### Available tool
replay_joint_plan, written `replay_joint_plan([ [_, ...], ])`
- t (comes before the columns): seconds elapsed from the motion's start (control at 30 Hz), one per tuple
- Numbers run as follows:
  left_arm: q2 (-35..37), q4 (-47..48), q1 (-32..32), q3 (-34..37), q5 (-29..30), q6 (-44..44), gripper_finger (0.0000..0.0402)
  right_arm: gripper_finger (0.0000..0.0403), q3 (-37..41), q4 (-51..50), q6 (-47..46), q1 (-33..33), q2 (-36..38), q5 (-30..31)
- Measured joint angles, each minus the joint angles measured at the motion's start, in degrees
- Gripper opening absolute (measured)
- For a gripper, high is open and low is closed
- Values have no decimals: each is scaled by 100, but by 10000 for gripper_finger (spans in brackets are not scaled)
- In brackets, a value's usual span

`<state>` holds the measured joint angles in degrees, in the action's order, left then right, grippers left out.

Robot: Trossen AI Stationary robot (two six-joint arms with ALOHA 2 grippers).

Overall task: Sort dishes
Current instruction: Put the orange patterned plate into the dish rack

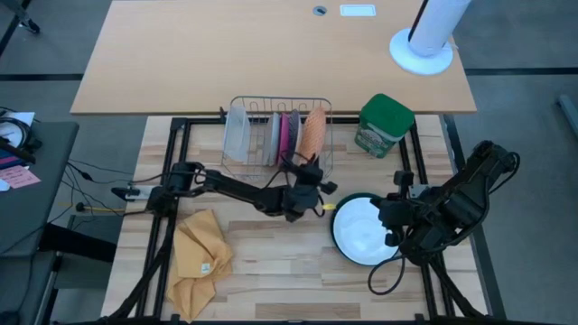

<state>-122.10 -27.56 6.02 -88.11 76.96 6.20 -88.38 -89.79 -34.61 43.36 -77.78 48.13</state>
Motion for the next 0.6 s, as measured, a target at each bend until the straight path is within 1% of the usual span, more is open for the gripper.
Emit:
replay_joint_plan([
  [0.2,2,626,-136,2,-16,-647,7,0,2,5,9,1,-2,-3],
  [0.47,2,621,-315,-28,-251,-752,7,0,4,12,7,-1,0,-25],
  [0.6,2,774,-419,-213,-541,-731,7,0,4,16,7,1,0,-25],
])
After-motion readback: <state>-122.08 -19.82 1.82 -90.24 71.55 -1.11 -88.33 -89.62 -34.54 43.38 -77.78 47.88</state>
